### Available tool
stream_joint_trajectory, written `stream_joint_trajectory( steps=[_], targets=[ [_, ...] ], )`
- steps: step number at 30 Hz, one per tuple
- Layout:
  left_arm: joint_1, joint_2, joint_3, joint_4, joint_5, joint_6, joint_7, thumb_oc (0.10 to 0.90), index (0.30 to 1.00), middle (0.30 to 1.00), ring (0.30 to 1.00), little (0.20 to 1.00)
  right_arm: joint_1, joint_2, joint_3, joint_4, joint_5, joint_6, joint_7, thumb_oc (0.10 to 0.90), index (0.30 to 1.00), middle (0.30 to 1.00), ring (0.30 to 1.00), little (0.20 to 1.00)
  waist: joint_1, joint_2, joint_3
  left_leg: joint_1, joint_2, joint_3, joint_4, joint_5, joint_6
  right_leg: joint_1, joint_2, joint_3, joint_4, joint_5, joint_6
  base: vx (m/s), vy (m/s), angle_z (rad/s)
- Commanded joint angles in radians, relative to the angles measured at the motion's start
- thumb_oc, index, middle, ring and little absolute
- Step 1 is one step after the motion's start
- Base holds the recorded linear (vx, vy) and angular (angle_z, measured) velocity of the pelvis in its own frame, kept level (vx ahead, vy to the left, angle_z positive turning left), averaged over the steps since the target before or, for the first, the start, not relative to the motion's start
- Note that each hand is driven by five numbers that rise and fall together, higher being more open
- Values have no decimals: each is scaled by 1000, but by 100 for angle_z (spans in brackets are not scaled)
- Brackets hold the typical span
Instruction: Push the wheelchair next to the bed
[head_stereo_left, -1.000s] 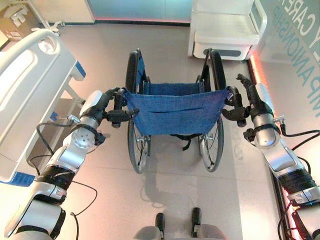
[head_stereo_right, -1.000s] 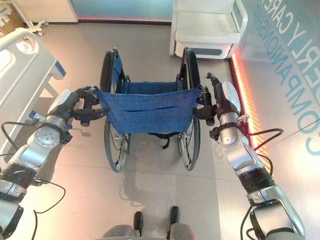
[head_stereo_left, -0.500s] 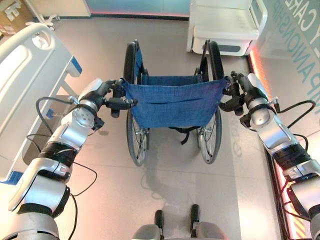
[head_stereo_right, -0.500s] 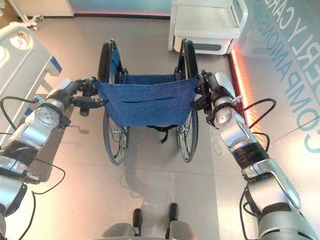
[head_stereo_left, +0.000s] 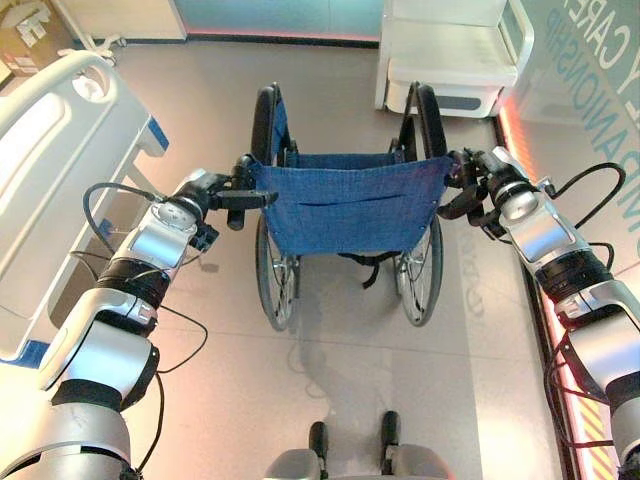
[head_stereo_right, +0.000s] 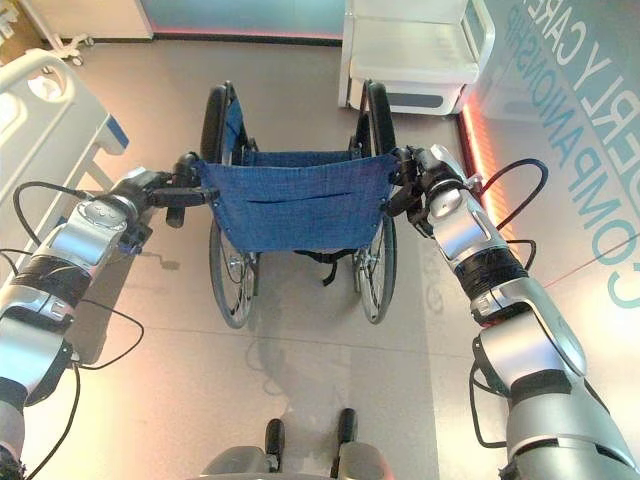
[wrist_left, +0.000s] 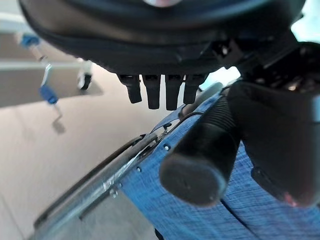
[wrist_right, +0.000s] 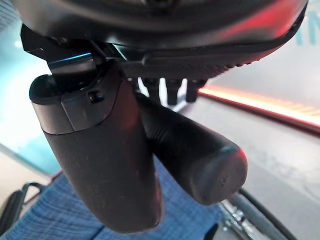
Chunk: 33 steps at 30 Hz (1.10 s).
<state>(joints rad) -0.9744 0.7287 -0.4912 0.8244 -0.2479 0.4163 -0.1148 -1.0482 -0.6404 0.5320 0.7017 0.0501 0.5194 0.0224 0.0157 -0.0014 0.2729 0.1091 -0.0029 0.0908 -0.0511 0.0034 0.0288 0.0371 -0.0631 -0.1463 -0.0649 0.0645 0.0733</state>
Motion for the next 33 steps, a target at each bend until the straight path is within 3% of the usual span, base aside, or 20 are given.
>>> stream_joint_trajectory(
  steps=[1,7,16,21,25,26,29,30,31,32,33],
  targets=[
    [20,48,-10,151,46,68,33,800,900,900,900,900,-9,-76,59,141,-13,72,40,800,900,900,900,900,1,-20,-49,-113,-25,0,129,-83,10,-39,-5,-7,143,-110,-8,-17,-9,5],
    [-4,25,-45,178,94,38,36,800,900,900,900,900,-38,-53,72,223,-37,133,85,800,900,900,900,900,2,-21,-50,-113,-25,3,130,-84,9,-40,-6,-7,144,-109,-10,-9,-4,1],
    [-43,13,-92,184,185,-33,49,800,900,900,900,900,-92,-28,112,306,-74,142,222,800,900,900,900,900,6,-25,-52,-107,-23,4,132,-85,5,-36,-6,-4,145,-108,-11,0,0,0],
    [-77,1,-152,152,286,-146,28,800,900,900,900,900,-110,-7,134,331,8,91,254,800,900,900,900,900,10,-24,-52,-100,-21,2,124,-83,2,-30,-6,-7,141,-107,-12,0,0,0],
    [-89,-3,-186,134,316,-182,-23,800,900,900,900,900,-109,4,134,327,94,37,199,800,900,900,900,900,11,-22,-51,-97,-20,-1,119,-81,1,-27,-7,-9,139,-105,-13,0,0,0],
    [-90,-5,-193,128,329,-187,-46,800,900,900,900,900,-105,5,129,321,129,22,177,740,811,811,811,811,10,-21,-52,-96,-21,-2,118,-80,0,-27,-7,-9,139,-104,-13,0,0,0],
    [-91,-11,-209,126,338,-203,-86,800,900,900,900,900,-96,13,115,303,171,-25,131,400,300,300,300,300,7,-15,-52,-95,-21,-6,111,-76,-1,-27,-6,-6,135,-102,-12,4,10,-1],
    [-89,-17,-215,126,343,-200,-110,800,900,900,900,900,-93,16,111,289,183,-37,98,400,300,300,300,300,6,-11,-51,-95,-22,-8,109,-74,-2,-27,-5,-6,132,-101,-12,11,33,-5],
    [-86,-21,-217,126,347,-199,-118,745,818,818,818,818,-89,19,109,282,184,-51,83,400,300,300,300,300,5,-9,-51,-95,-23,-9,108,-73,-3,-26,-5,-5,131,-100,-12,14,36,-3],
    [-82,-28,-219,124,357,-189,-142,649,674,674,674,674,-84,21,105,268,179,-57,60,400,300,300,300,300,3,-7,-50,-94,-24,-10,106,-72,-3,-26,-6,-5,129,-98,-11,0,0,0],
    [-81,-30,-221,125,358,-186,-150,590,585,585,585,585,-83,24,104,264,176,-59,51,400,300,300,300,300,3,-6,-50,-94,-24,-10,106,-71,-3,-26,-6,-5,129,-98,-11,0,0,0]
  ],
)
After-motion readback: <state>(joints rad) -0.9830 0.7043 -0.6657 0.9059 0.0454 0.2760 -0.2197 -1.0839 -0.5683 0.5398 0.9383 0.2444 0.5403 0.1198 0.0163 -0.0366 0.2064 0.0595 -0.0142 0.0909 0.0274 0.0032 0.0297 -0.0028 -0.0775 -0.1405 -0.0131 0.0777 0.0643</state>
